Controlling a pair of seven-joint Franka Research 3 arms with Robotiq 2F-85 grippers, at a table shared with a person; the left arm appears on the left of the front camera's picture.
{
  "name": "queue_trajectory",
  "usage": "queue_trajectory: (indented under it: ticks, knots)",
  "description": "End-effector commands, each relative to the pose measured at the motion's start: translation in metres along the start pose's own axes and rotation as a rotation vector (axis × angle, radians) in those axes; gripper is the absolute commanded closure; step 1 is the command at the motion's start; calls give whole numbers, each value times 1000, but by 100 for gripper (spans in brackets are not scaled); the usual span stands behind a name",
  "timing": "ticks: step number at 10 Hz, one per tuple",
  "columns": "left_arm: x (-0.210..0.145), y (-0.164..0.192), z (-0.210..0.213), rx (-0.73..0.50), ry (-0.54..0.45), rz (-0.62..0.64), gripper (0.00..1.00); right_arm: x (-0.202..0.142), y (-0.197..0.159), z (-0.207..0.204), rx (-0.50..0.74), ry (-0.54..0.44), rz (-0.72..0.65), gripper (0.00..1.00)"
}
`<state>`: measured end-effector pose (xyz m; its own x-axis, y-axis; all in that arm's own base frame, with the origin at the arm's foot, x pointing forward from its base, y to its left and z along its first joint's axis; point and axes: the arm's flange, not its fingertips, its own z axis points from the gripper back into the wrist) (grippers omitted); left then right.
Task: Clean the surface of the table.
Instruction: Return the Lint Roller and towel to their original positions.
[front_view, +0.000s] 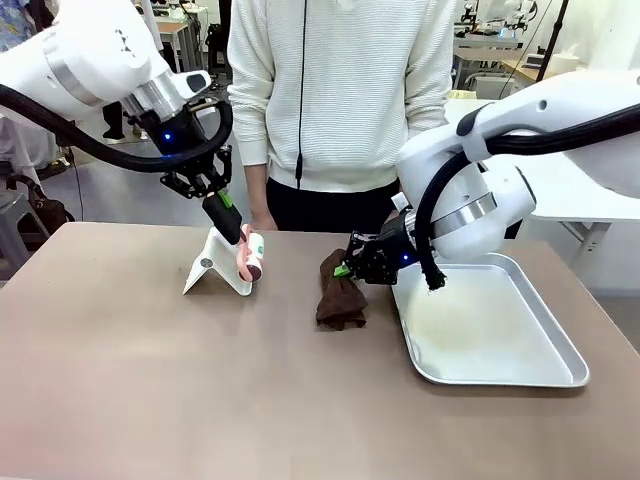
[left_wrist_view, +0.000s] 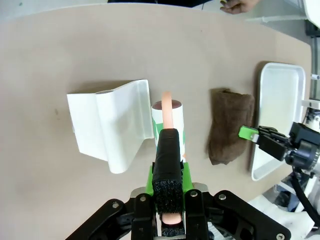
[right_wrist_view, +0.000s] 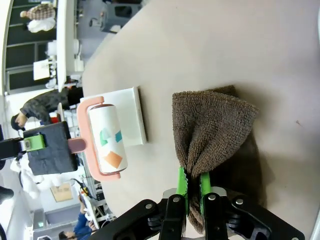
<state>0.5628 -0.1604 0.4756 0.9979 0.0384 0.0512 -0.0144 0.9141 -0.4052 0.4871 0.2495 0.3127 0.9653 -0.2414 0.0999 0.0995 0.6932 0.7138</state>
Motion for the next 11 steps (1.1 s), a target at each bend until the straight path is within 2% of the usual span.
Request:
queue_trajectory:
  ticks: [1,8,11]
  knots:
    - [12,-5,1,41,25,33,79,7,7,-2,-7,27,-26,89]
    - [19,16,-14,-4,-42,57,79,9,1,-8,7,80,-52,89]
    - [25,28,-19,-16,-12,66,79,10,3,-9,2,85,-51,89]
